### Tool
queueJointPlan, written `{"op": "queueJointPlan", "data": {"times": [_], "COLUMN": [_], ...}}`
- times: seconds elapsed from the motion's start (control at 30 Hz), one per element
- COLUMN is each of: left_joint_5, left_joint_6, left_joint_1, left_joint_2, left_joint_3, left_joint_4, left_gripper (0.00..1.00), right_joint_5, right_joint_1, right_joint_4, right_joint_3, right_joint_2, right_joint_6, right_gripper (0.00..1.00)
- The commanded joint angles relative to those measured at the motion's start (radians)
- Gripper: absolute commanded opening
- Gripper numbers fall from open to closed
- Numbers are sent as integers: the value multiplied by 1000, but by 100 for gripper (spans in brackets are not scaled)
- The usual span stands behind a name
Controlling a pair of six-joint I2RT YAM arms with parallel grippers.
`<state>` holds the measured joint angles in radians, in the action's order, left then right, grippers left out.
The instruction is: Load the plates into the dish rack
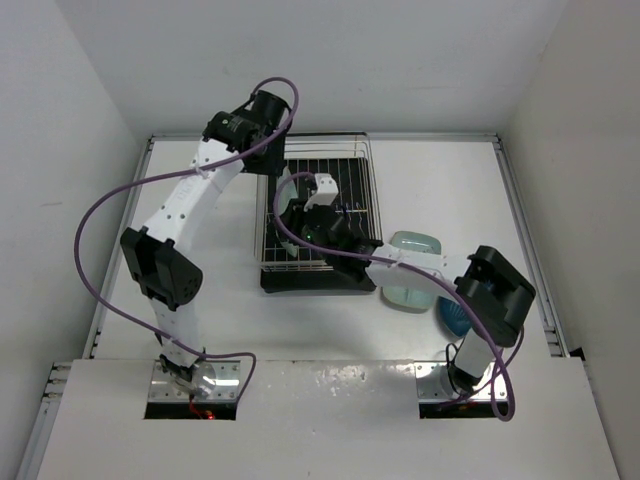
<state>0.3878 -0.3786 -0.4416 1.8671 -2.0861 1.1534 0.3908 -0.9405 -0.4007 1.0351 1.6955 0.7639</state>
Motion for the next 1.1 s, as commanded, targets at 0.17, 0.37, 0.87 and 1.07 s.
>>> {"op": "queueJointPlan", "data": {"times": [0.17, 0.37, 0.87, 1.07], "left_joint_5": [-1, -52, -405, -426], "left_joint_6": [69, 165, 354, 383], "left_joint_1": [17, 56, 207, 216], "left_joint_2": [-66, -88, -216, -240], "left_joint_3": [8, -2, 306, 328], "left_joint_4": [-34, -43, -191, -192], "left_gripper": [69, 77, 88, 87], "right_joint_5": [-36, -200, -191, -386], "right_joint_1": [-12, 2, 586, 864], "right_joint_4": [48, 454, 1180, 1127], "right_joint_3": [82, 293, -67, -164], "right_joint_2": [-28, -128, -672, -478], "right_joint_6": [-161, -311, -204, -256], "right_gripper": [59, 97, 71, 52]}}
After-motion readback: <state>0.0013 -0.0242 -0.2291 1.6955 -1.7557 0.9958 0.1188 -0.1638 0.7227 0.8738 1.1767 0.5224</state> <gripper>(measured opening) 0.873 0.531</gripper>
